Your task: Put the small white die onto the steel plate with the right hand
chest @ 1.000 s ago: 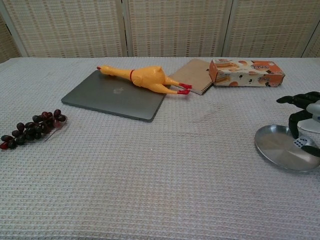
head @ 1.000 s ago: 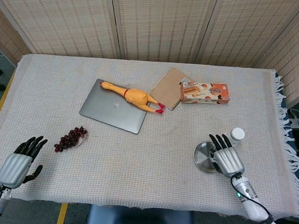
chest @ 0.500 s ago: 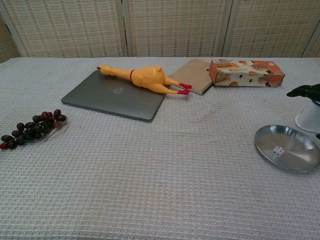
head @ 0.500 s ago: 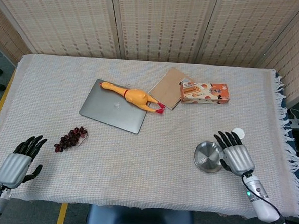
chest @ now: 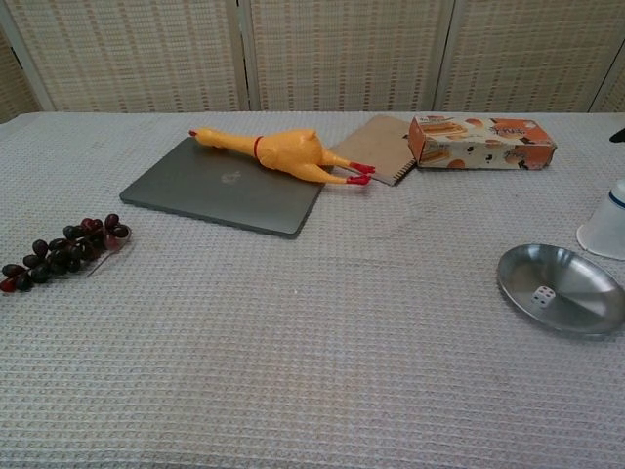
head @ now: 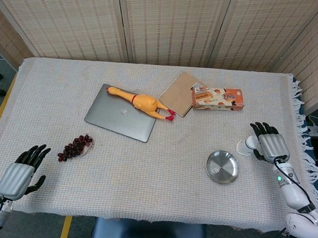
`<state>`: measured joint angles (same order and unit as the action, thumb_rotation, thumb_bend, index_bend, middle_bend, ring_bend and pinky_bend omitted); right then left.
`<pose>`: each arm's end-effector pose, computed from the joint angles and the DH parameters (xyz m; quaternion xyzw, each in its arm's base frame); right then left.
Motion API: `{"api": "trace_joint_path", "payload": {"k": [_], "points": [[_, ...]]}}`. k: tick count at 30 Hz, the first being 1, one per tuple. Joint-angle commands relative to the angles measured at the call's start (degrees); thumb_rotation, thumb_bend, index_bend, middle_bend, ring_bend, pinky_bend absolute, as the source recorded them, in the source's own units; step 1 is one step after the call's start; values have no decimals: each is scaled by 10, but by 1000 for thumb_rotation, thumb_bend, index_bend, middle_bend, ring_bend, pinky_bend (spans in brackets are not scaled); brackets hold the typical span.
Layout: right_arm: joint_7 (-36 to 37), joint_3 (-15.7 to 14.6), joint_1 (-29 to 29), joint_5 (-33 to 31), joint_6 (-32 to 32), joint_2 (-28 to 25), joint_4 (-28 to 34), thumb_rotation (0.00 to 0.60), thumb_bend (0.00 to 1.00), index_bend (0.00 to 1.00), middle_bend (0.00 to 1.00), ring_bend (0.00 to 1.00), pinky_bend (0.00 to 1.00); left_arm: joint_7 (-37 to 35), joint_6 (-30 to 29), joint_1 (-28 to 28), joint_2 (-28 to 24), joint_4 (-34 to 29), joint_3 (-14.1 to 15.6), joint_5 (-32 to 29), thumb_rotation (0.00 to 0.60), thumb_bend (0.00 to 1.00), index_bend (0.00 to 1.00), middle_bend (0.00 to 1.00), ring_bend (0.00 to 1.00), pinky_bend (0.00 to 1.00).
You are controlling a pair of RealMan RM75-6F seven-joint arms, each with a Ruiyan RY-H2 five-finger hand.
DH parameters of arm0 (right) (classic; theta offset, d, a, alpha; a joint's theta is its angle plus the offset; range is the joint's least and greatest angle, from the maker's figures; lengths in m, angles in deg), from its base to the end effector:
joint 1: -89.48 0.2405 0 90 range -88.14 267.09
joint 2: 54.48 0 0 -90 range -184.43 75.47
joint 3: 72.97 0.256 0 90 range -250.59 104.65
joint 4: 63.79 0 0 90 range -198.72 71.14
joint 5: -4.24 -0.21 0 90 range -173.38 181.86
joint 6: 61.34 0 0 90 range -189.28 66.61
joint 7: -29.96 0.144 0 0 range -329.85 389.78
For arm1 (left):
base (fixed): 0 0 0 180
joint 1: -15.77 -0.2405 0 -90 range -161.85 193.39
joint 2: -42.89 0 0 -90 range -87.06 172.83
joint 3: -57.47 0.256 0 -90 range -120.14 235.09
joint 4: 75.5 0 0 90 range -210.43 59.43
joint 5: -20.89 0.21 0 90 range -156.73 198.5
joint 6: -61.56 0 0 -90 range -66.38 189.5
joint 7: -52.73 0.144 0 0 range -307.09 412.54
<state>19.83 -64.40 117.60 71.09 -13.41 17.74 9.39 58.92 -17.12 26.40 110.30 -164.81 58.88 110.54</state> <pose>-0.3287 -0.3333 0.1072 0.6914 -0.4044 0.2111 0.5603 -0.3020 0.1943 0.1172 -0.6878 -0.3564 -0.3409 0.5327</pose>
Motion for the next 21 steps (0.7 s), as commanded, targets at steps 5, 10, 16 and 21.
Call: {"api": "trace_joint_path", "payload": {"k": [5,10,16,21], "points": [[33,-12,9,-4,-29,24,-40,600,284,165,72,0,173,2,7,3,2,2,-1,-4,600,408,0,0,0,170],[53,-14,10,6,-22,49,-70,600,284,380,264,77,325,4,7,3,2,2,-1,-5,600,408,0,0,0,170],[64,-13,9,20,5,77,-98,600,284,416,290,125,386,4,7,3,2,2,-2,-7,600,409,0,0,0,170],[72,-9,3,27,28,81,-101,600,284,503,350,191,450,2,7,3,1,2,-1,-5,600,408,0,0,0,170]]}}
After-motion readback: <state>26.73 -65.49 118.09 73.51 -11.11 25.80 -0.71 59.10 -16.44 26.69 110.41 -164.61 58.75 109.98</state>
